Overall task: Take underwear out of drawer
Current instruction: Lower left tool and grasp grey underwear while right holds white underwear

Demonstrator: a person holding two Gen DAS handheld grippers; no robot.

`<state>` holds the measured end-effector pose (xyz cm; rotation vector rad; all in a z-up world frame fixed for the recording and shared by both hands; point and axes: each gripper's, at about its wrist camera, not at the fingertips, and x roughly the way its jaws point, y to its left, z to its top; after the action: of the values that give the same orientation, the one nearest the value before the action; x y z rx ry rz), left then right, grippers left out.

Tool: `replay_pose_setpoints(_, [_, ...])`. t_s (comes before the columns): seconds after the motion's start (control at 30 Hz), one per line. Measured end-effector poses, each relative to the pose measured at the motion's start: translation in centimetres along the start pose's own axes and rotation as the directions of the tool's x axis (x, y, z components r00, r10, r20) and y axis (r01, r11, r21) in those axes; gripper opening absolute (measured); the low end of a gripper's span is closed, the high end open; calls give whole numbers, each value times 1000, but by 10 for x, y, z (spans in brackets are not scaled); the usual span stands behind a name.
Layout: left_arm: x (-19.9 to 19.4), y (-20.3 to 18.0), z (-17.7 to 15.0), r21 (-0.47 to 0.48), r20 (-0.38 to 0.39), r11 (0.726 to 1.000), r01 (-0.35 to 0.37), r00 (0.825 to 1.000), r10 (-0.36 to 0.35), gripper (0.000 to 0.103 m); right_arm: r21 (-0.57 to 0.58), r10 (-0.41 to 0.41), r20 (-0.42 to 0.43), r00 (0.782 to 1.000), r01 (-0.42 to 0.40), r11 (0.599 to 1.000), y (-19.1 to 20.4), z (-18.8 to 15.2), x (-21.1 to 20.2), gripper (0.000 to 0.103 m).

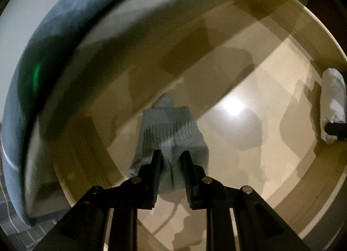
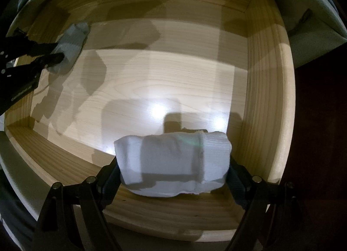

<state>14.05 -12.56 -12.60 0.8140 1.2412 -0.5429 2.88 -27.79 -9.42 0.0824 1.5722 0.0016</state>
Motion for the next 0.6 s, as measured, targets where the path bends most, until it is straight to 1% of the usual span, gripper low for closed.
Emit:
replay_pose_setpoints(0.07, [-2, -5, -4, -17, -21, 1000, 11, 1000, -12, 19, 0, 3, 2, 1000, -3, 1000, -1, 0, 1, 83])
replay_pose_setpoints(0.13, [6, 0, -8, -46, -49, 998, 33, 998, -35, 19, -1, 9, 4, 1000, -9, 1000, -1, 0, 2, 84])
replay_pose_setpoints(0.23, [6, -2, -14, -108, -90, 992, 61, 993, -71, 19, -1, 18, 8, 1000, -18, 1000, -2, 0, 1, 84])
replay_pose_setpoints(0.37, [7, -6, -27, -163, -136, 983, 85, 985, -107, 19, 2, 29, 14, 999, -29, 1000, -4, 0, 0, 84])
replay_pose_setpoints(0.53, [7, -13, -45, -260, -182, 958, 126, 967, -176, 19, -4, 16, 4, 1000, -16, 1000, -6, -1, 2, 84])
replay_pose_setpoints(0.6, [9, -13, -53, -309, -190, 940, 146, 959, -212, 19, -3, 14, 3, 1000, -14, 1000, -6, 0, 2, 84])
